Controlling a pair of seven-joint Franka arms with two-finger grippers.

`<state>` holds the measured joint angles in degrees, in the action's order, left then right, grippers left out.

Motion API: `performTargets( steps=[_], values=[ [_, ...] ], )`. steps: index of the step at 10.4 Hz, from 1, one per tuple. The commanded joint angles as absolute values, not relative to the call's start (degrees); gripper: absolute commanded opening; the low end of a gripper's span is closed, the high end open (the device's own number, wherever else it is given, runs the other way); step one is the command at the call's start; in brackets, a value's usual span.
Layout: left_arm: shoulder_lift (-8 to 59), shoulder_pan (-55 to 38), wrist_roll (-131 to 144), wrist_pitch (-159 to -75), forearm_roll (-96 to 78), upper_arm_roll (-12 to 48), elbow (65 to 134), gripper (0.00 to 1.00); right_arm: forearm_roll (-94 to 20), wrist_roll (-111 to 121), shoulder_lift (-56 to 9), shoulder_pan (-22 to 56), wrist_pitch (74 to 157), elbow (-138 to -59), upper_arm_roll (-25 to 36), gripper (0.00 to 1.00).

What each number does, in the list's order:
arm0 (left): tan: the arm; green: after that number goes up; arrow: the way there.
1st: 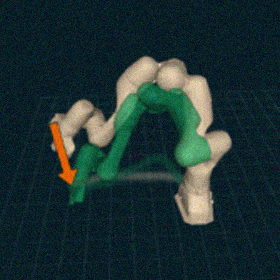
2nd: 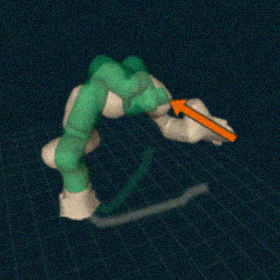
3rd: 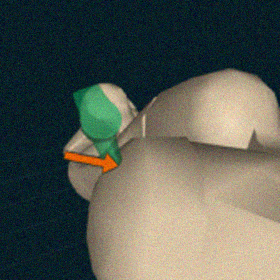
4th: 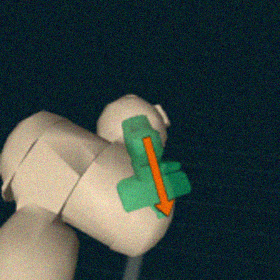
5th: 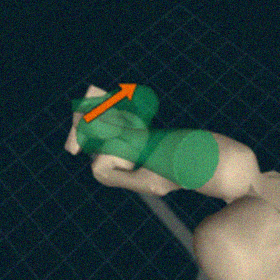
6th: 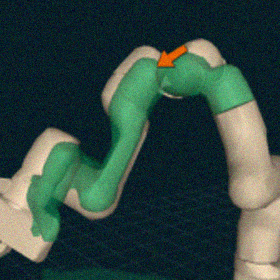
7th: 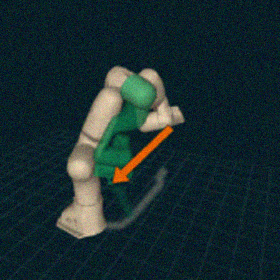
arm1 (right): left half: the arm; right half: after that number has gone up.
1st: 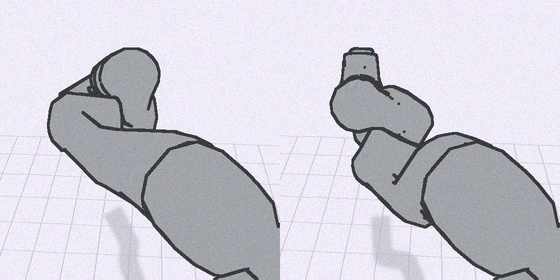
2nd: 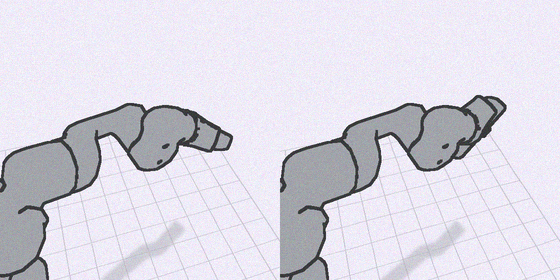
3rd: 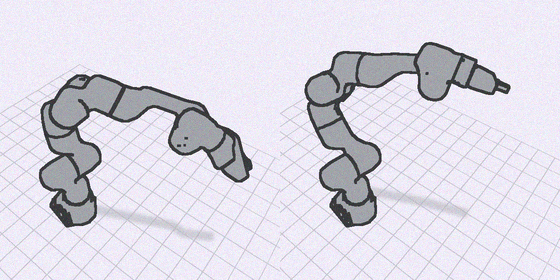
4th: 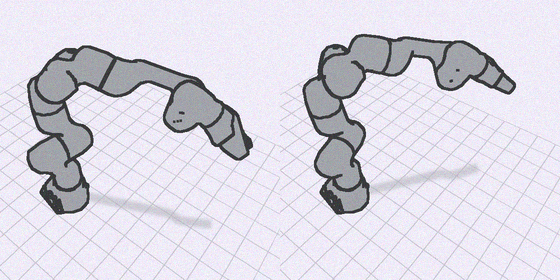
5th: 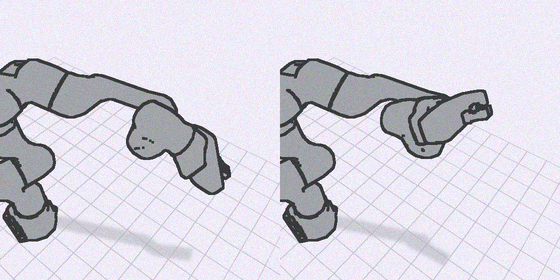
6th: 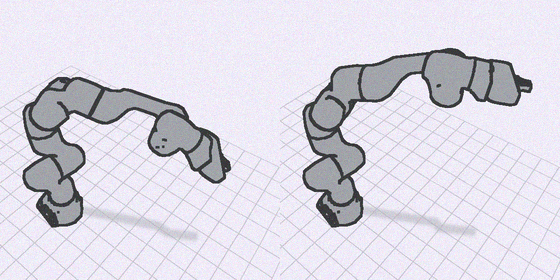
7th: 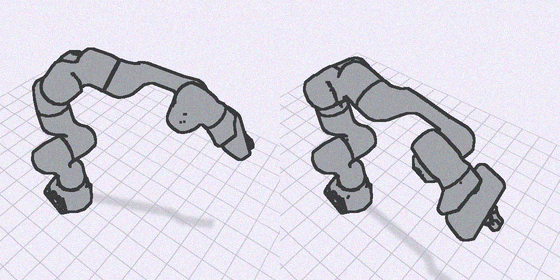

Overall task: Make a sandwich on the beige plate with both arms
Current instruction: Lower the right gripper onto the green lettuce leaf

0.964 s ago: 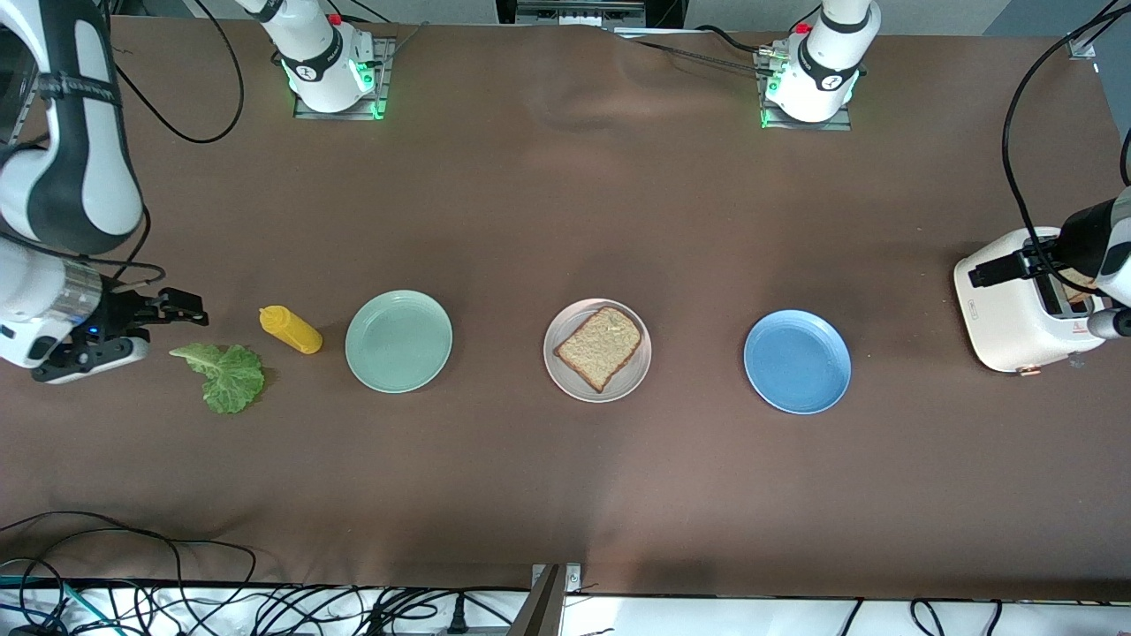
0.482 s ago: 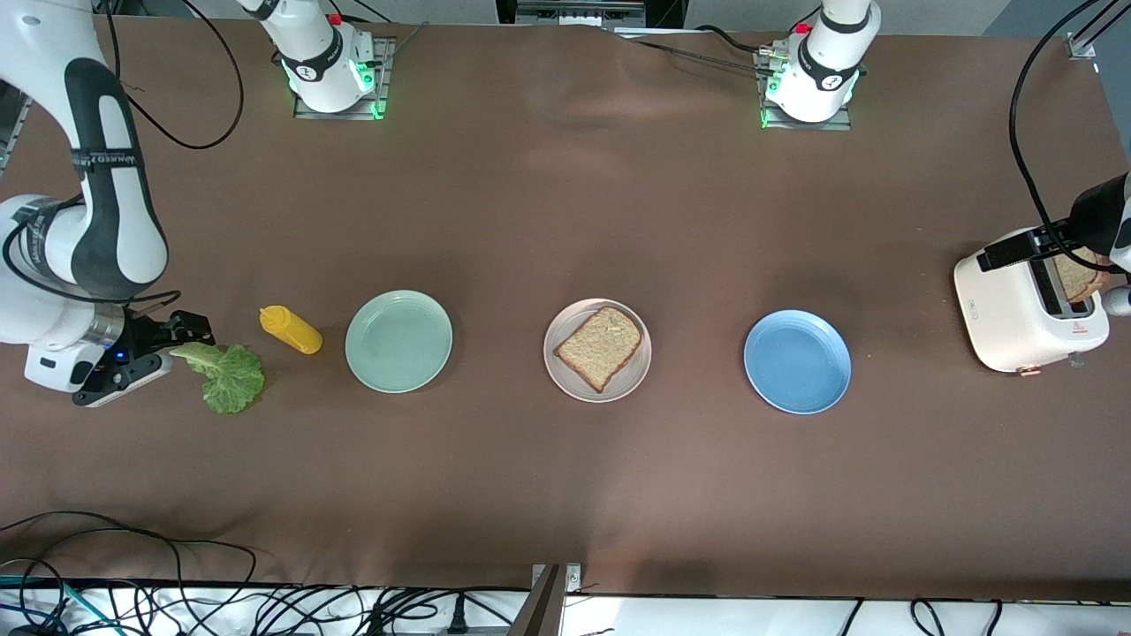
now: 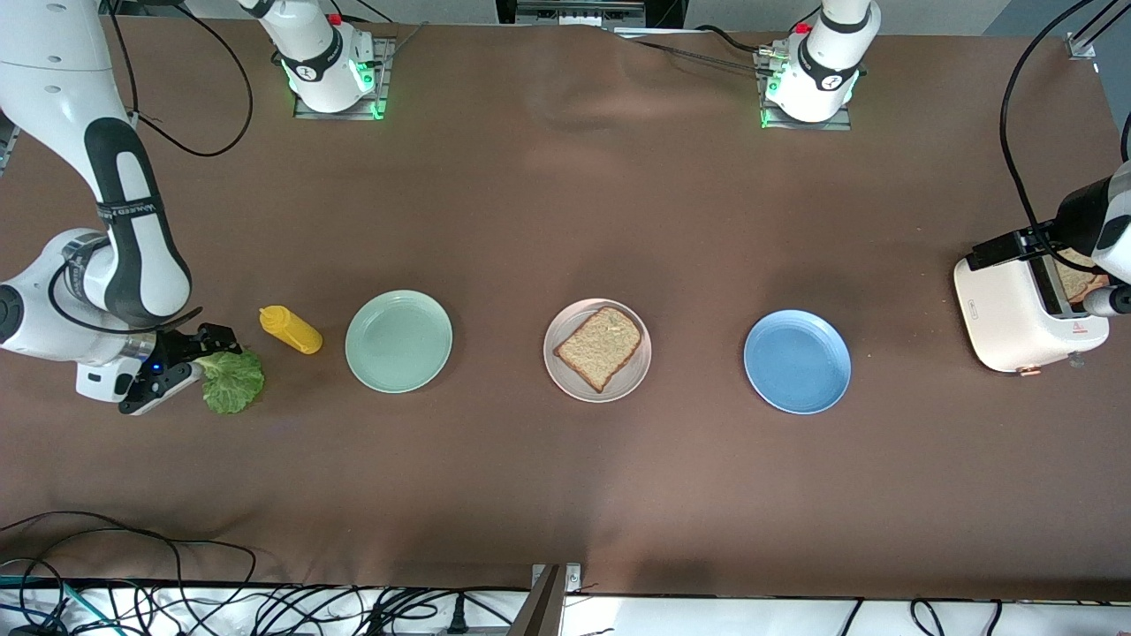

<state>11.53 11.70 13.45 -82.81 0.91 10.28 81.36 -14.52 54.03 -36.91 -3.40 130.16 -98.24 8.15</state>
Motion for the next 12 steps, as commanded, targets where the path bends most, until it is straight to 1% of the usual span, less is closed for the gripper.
performTargets(
  steps=[1, 4, 5, 6, 8, 9, 11, 12],
  values=[
    [10.2, 11.6, 12.57, -82.88, -0.27, 12.2, 81.65, 1.0, -16.0, 60.97, -37.09, -4.31, 133.4, -99.13, 7.21, 1.0],
    [10.11, 11.6, 12.74, -82.79, -0.26, 12.48, 81.56, 1.0, -17.39, 62.23, -39.19, -5.36, 133.77, -99.67, 7.12, 1.0],
    [10.19, 11.6, 12.74, -82.88, -0.26, 12.39, 81.39, 1.0, -17.92, 62.23, -39.55, -5.36, 133.77, -99.75, 7.12, 0.9],
    [10.2, 11.6, 12.74, -82.88, -0.35, 12.39, 81.13, 1.0, -17.84, 62.23, -39.72, -5.36, 133.77, -99.84, 7.12, 0.72],
    [10.28, 11.69, 12.74, -82.88, -0.35, 12.22, 81.12, 1.0, -17.84, 62.23, -39.47, -5.27, 133.33, -99.93, 7.21, 0.25],
    [10.37, 11.86, 12.74, -82.88, -0.35, 12.13, 81.12, 1.0, -17.75, 61.97, -38.59, -5.19, 133.07, -99.93, 7.12, 0.0],
    [10.37, 11.6, 12.74, -82.88, 0.0, 12.22, 81.12, 1.0, -17.58, 61.09, -35.18, -5.1, 132.63, -100.54, 6.86, 0.0],
    [10.37, 11.6, 12.66, -82.88, 0.0, 12.22, 81.12, 1.0, -17.4, 61.0, -32.98, -5.01, 130.8, -100.98, 6.86, 0.0]
  ],
)
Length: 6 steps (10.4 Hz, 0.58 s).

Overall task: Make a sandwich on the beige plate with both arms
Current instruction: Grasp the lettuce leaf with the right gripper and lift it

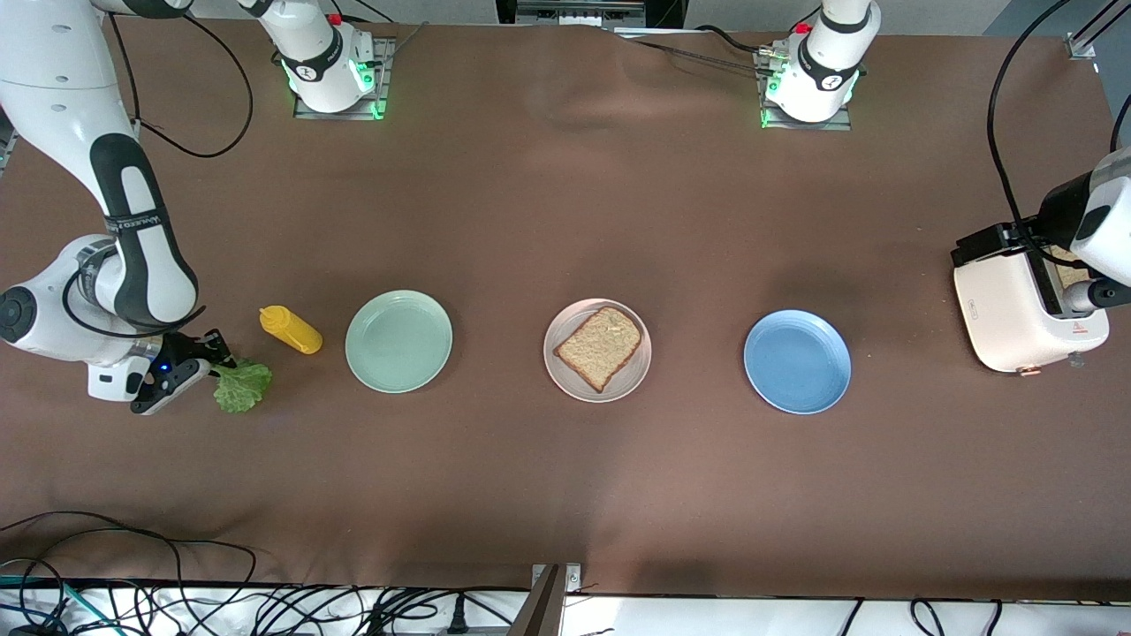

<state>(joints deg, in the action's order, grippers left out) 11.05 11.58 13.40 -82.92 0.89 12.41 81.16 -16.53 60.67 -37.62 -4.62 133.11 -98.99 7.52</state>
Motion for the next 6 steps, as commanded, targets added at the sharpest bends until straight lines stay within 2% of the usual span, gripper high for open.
performTargets(
  steps=[1, 6],
  values=[
    [10.37, 11.6, 12.66, -82.88, 0.0, 12.22, 81.12, 1.0, -17.32, 60.91, -30.17, -5.01, 127.74, -101.07, 6.42, 0.0],
    [10.37, 11.51, 12.66, -82.88, 0.0, 12.22, 81.12, 1.0, -15.91, 59.78, -14.88, -4.75, 112.17, -100.99, 5.89, 0.0]
  ],
)
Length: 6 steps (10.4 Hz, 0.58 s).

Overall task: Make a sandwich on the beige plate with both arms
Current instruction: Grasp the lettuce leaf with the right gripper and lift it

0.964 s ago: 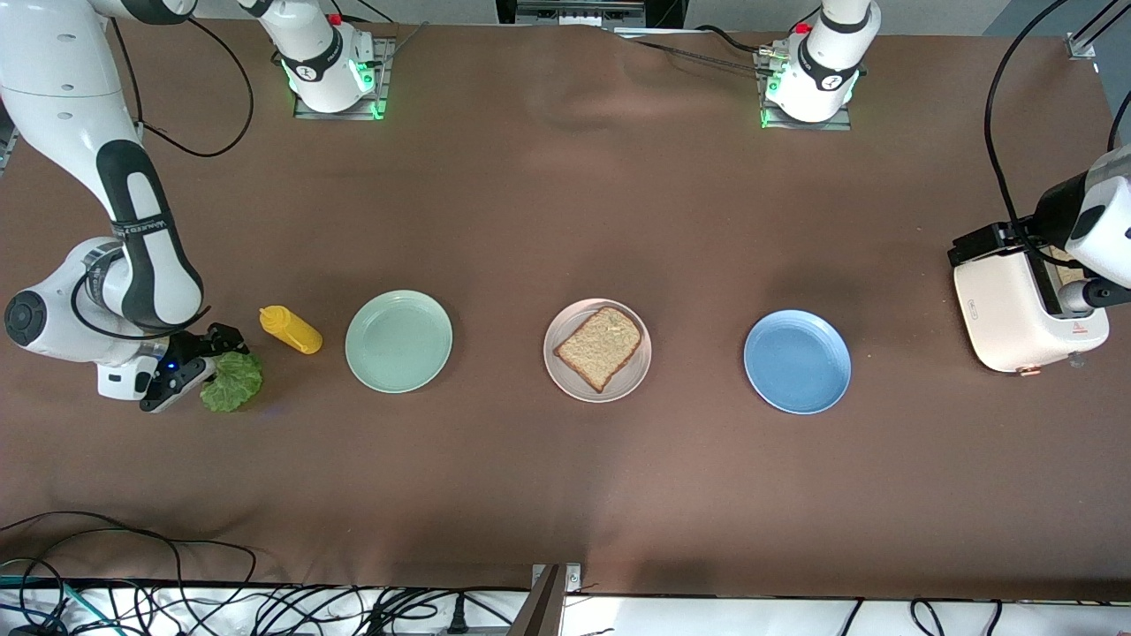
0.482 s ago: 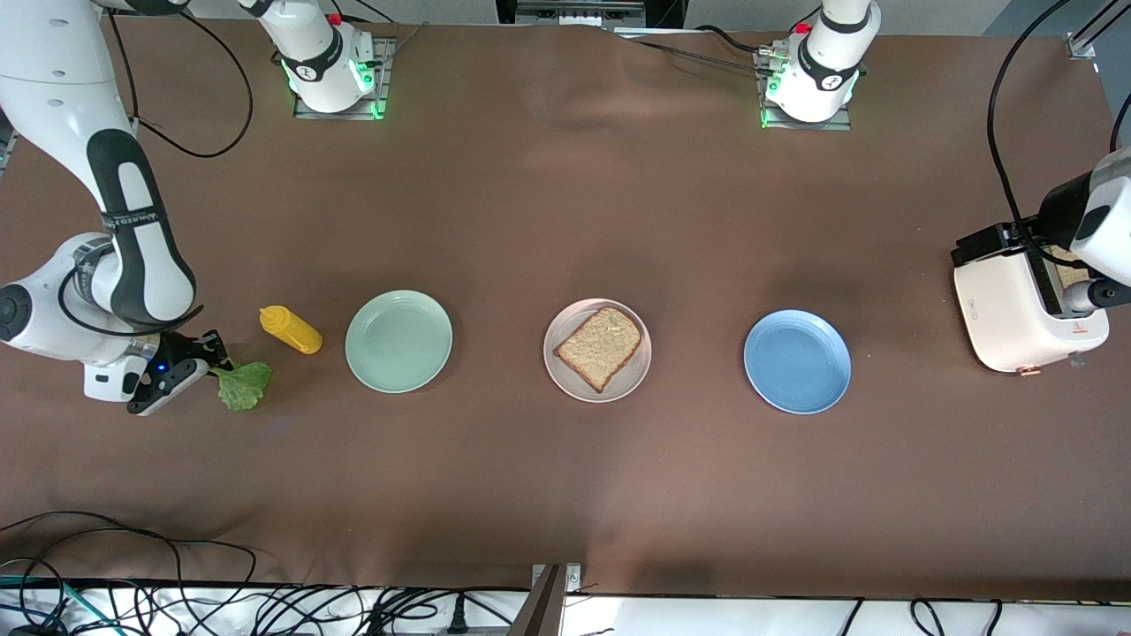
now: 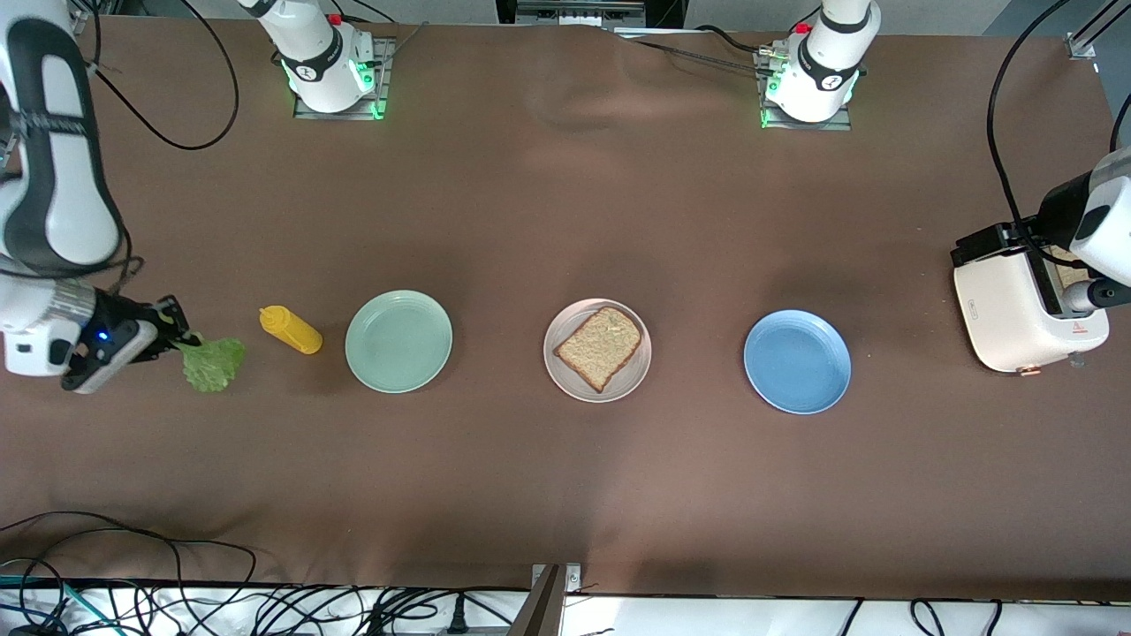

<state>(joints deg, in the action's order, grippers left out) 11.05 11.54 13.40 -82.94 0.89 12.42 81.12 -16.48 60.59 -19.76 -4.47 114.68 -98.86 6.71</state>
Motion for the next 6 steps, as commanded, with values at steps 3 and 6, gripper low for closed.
performTargets(
  steps=[3, 6],
  values=[
    [10.37, 11.51, 12.66, -82.88, 0.0, 12.22, 81.12, 1.0, -9.59, 45.14, -10.99, 0.06, 108.55, -99.5, 2.81, 0.0],
    [10.37, 11.51, 12.66, -82.88, -0.09, 12.22, 81.12, 1.0, -9.58, 28.1, -13.17, 11.03, 108.63, -96.25, 2.81, 0.0]
  ],
)
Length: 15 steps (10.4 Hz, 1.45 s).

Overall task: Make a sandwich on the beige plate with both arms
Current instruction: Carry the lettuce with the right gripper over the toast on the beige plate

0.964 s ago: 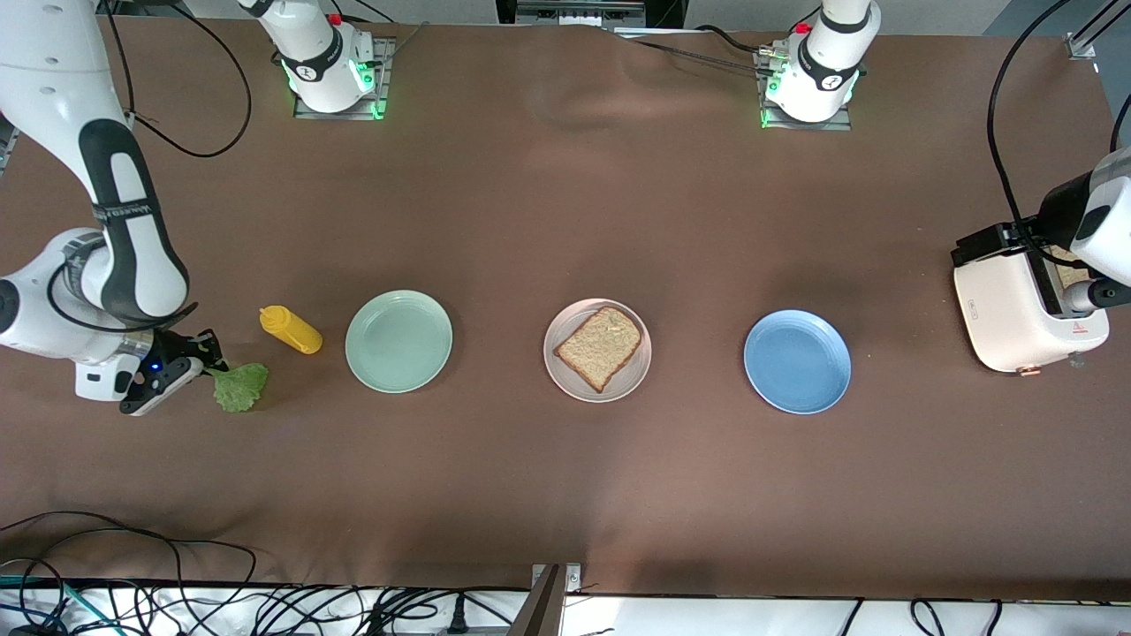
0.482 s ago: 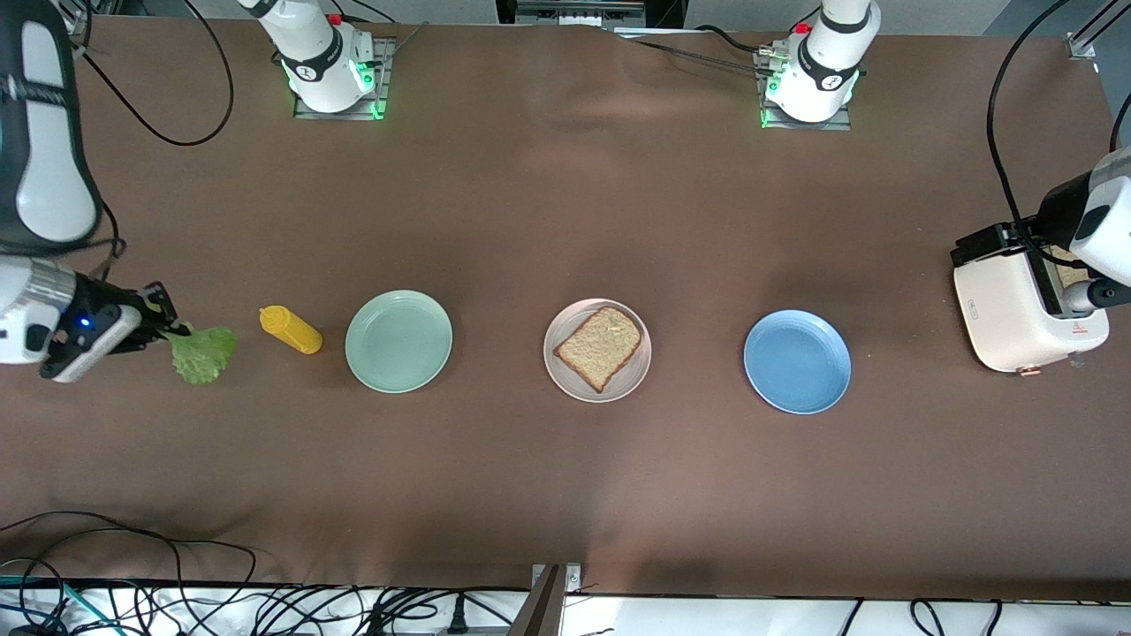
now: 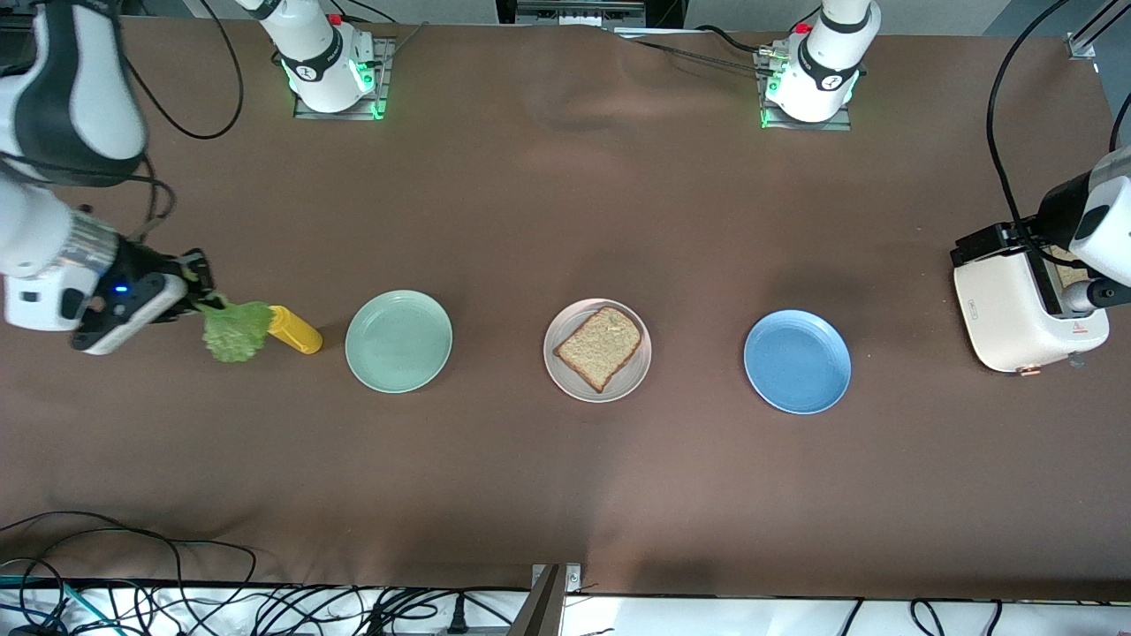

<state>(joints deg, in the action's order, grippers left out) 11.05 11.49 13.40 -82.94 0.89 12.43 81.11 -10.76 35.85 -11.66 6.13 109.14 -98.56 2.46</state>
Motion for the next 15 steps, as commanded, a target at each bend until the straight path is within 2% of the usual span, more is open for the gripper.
performTargets(
  steps=[1, 4, 7, 9, 12, 15],
  values=[
    [10.46, 11.51, 12.66, -82.88, -0.09, 12.22, 81.12, 1.0, -10.1, 22.21, -14.23, 14.21, 109.15, -95.28, 2.9, 0.0],
    [10.46, 11.51, 12.66, -82.88, -0.09, 12.13, 81.04, 1.0, -10.46, 10.49, -20.98, 24.58, 111.18, -90.55, 2.9, 0.0],
    [10.46, 11.51, 12.66, -82.88, -0.18, 12.13, 81.04, 1.0, -11.34, -1.02, -31.17, 32.93, 114.85, -80.1, 2.81, 0.0],
    [10.63, 11.51, 12.66, -82.88, -0.09, 12.13, 81.04, 1.0, -11.42, -7.09, -37.23, 37.07, 120.12, -75.09, 2.81, 0.0],
    [10.9, 11.6, 12.74, -82.88, -0.26, 12.13, 81.04, 1.0, -11.34, -22.91, -47.17, 43.14, 133.82, -69.97, 2.55, 0.0],
    [10.9, 11.51, 12.74, -82.88, -0.35, 12.13, 81.04, 1.0, -9.94, -28.99, -52.37, 45.87, 138.85, -68.38, 2.64, 0.0]
  ],
)
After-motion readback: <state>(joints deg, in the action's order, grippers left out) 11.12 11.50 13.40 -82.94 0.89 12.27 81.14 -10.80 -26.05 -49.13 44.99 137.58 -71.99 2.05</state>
